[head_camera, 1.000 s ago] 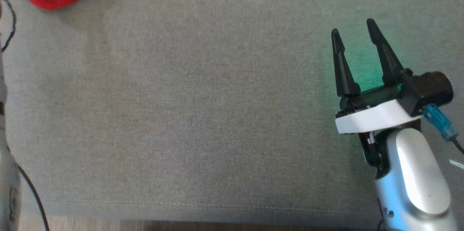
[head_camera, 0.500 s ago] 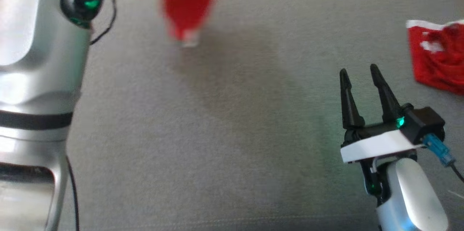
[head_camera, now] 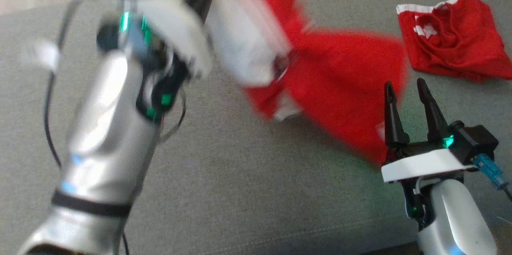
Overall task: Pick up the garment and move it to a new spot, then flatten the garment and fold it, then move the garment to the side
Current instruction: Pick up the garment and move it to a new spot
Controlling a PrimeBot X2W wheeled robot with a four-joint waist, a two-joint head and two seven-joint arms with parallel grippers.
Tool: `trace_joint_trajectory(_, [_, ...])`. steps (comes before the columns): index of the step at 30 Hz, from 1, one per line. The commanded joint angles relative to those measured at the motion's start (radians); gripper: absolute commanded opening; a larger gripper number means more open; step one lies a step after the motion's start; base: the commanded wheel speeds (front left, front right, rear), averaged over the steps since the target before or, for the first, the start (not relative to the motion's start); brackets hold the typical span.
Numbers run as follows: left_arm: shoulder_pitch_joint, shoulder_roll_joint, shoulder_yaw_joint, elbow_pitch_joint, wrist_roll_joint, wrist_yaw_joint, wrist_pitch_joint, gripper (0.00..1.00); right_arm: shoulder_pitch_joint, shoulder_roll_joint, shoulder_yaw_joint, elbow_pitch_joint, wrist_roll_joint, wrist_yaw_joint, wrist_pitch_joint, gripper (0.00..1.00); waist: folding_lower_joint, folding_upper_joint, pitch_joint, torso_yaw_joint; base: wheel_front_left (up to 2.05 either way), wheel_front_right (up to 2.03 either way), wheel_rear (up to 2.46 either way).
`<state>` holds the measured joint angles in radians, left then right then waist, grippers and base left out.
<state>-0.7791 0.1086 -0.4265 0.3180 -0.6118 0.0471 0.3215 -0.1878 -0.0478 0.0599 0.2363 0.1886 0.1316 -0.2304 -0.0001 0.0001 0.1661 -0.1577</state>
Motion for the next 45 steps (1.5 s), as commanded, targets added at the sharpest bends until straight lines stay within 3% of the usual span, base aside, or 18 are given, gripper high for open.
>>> trace_joint_trajectory(1, [-0.027, 0.036, 0.048, -0.019, -0.003, 0.01, -0.014, 0.0, -0.029, -0.002, 0.026, -0.028, 0.008, -0.001, -0.014, 1.0, 0.0001, -0.0001, 0.017, -0.013, 0.0, 0.0, 0.0])
trace_joint_trajectory(7, [0.098, 0.079, 0.105, 0.179, 0.002, 0.07, -0.119, 0.0, -0.049, -0.002, 0.038, -0.016, 0.015, -0.001, -0.023, 1.0, 0.0001, -0.0001, 0.042, -0.028, 0.0, 0.0, 0.0])
trace_joint_trajectory(18, [0.08, 0.114, 0.175, 0.357, -0.017, 0.085, -0.24, 0.0, -0.046, -0.002, 0.041, 0.006, 0.004, -0.001, -0.029, 1.0, 0.0001, -0.0001, 0.016, 0.01, 0.0, 0.0, 0.0])
trace_joint_trajectory(19, [0.078, 0.114, 0.175, 0.368, -0.018, 0.083, -0.245, 0.05, -0.044, -0.002, 0.043, 0.007, 0.004, -0.001, -0.029, 1.0, 0.0001, -0.0001, 0.012, 0.014, 0.0, 0.0, 0.0])
trace_joint_trajectory(20, [0.078, 0.112, 0.175, 0.379, -0.02, 0.08, -0.249, 0.3, -0.042, -0.002, 0.044, 0.009, 0.004, -0.001, -0.029, 1.0, 0.0001, -0.0001, 0.008, 0.017, 0.0, 0.0, 0.0])
trace_joint_trajectory(22, [0.078, 0.107, 0.178, 0.395, -0.027, 0.074, -0.261, 1.0, -0.038, -0.002, 0.044, 0.013, 0.003, -0.001, -0.03, 1.0, 0.0001, -0.0001, 0.0, 0.024, 0.0, 0.0, 0.0])
trace_joint_trajectory(29, [0.082, 0.102, 0.187, 0.377, -0.045, 0.029, -0.333, 1.0, -0.02, -0.002, 0.04, 0.028, -0.015, -0.001, -0.03, 1.0, 0.0001, -0.0001, -0.044, 0.048, 0.0, 0.0, 0.0])
trace_joint_trajectory(34, [0.144, 0.123, 0.169, 0.261, -0.025, -0.006, -0.402, 1.0, 0.007, -0.002, 0.032, 0.036, -0.04, -0.001, -0.019, 1.0, 0.0001, -0.0001, -0.098, 0.077, 0.0, 0.0, 0.0])
trace_joint_trajectory(39, [0.248, 0.14, 0.149, 0.146, -0.001, -0.005, -0.447, 1.0, 0.037, -0.002, 0.027, 0.028, -0.055, -0.001, -0.006, 1.0, 0.0001, -0.0001, -0.134, 0.103, 0.0, 0.0, 0.0])
trace_joint_trajectory(45, [0.469, 0.152, 0.107, -0.035, 0.046, 0.031, -0.51, 1.0, 0.085, -0.002, 0.017, 0.007, -0.071, -0.001, 0.015, 1.0, 0.0001, -0.0001, -0.171, 0.143, 0.0, 0.0, 0.0])
